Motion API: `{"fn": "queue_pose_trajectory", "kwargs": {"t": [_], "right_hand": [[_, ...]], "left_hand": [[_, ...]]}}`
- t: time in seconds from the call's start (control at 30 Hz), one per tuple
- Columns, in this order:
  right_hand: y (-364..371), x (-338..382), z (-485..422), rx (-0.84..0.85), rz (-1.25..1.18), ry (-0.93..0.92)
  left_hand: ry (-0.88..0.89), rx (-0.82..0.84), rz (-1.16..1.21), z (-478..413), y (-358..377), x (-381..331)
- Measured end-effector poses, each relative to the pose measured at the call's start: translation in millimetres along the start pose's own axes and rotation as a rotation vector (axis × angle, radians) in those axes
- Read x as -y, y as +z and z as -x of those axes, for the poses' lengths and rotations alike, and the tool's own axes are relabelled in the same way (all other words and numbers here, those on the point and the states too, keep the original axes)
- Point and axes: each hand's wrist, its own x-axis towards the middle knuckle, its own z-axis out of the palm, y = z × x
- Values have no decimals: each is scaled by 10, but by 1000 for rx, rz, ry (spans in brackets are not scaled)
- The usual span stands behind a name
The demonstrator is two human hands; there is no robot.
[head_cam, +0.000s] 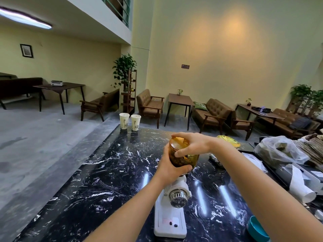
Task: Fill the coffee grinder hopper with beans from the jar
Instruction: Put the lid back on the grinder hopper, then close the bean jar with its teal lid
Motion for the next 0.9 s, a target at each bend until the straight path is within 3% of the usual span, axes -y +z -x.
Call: {"fn": "queue_pose_trajectory", "kwargs": {"t": [0.1, 0.2, 0.27, 0.33, 0.43, 0.53, 0.67, 0.77, 0.9], "right_hand": [[1, -2, -16, -21, 207, 20], [-50, 86, -38, -21, 248, 16], [-103, 78, 30, -92, 28, -23], [-155, -66, 202, -285, -282, -72], [-84, -565, 576, -554, -443, -28], [225, -1381, 1016, -613, -423, 182], [926, -2586, 1524, -364, -256, 457], [1524, -3293, 1749, -209, -366, 538], [2056, -3911, 1855, -92, -580, 398]], "left_hand": [[-22, 11, -33, 30, -5, -37], [-65, 35, -334, 57, -107, -164], [-87, 109, -649, 92, -243, -276], [-88, 219, -1034, 147, -383, -373], [-96, 455, -1373, 391, -395, -366], [-18, 660, -1222, 762, -50, -117], [-134, 771, -806, 1165, 866, 327], [-275, 716, -578, 1304, 1595, 748], [-379, 570, -394, 1418, 2467, 1083]]}}
